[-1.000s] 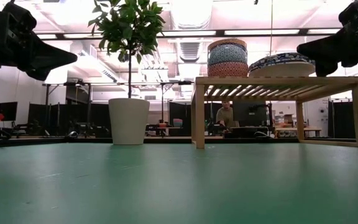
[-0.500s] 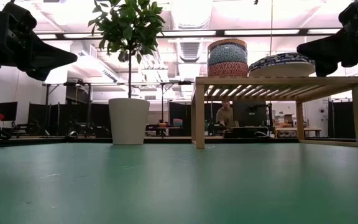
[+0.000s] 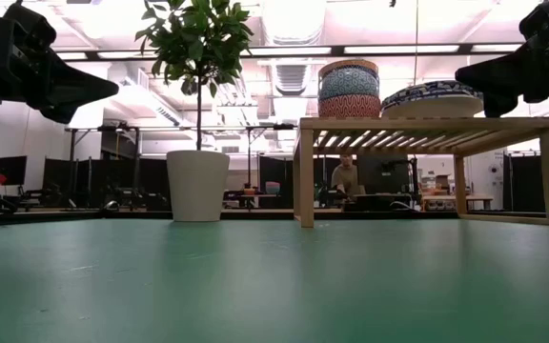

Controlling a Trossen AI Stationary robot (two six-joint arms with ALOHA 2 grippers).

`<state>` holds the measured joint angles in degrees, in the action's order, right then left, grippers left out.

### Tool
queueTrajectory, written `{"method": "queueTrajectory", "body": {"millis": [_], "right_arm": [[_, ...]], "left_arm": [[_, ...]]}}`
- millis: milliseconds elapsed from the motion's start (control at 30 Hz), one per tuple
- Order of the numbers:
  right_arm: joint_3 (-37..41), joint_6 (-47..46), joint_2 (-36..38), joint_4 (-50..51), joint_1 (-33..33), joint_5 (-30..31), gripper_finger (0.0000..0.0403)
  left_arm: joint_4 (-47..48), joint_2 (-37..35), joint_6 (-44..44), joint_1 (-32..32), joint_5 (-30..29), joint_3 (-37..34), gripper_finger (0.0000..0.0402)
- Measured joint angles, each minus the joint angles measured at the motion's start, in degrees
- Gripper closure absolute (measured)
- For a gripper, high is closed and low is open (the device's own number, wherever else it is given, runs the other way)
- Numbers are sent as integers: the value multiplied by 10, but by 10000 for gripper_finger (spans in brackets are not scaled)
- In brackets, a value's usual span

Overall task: Place and stack bowls onto a shelf
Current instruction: Return to Home Position

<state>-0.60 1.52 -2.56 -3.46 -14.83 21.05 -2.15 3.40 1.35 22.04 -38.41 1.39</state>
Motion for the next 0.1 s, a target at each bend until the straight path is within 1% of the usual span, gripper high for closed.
{"method": "queueTrajectory", "body": {"millis": [100], "right_arm": [[0,0,0,0,0,0,394]], "left_arm": [[0,0,0,0,0,0,402]]}}
